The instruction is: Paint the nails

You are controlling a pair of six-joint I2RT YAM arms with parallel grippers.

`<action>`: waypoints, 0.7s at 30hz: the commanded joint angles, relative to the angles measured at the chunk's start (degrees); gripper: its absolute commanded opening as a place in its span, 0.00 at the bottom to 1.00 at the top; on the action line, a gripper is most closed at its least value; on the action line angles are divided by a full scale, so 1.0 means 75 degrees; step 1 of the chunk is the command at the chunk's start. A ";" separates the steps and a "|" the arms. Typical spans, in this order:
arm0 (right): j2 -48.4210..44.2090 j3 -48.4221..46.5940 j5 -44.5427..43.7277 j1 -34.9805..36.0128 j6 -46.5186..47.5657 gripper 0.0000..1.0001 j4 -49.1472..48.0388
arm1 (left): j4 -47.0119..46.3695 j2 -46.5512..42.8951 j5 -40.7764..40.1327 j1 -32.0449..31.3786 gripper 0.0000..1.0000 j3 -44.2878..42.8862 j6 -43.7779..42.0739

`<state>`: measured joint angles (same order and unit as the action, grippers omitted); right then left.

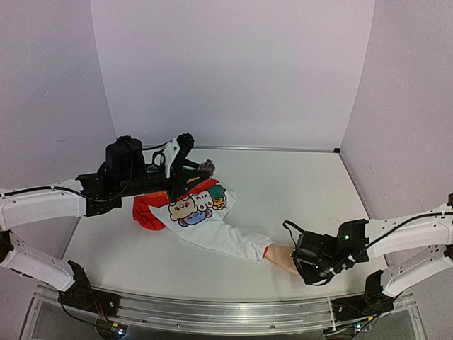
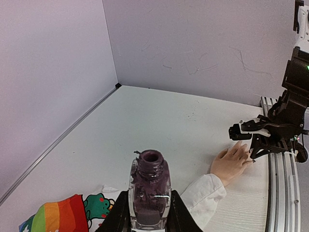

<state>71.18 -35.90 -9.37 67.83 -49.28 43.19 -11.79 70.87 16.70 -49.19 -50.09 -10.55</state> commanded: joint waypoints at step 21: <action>0.0096 -0.0199 -0.0013 0.0062 0.0332 0.00 -0.0068 | -0.0198 -0.0260 -0.0047 -0.0016 0.00 -0.0022 -0.0030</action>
<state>71.68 -35.90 -8.03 67.87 -46.26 42.87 -11.81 70.43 16.69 -49.19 -49.78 -10.55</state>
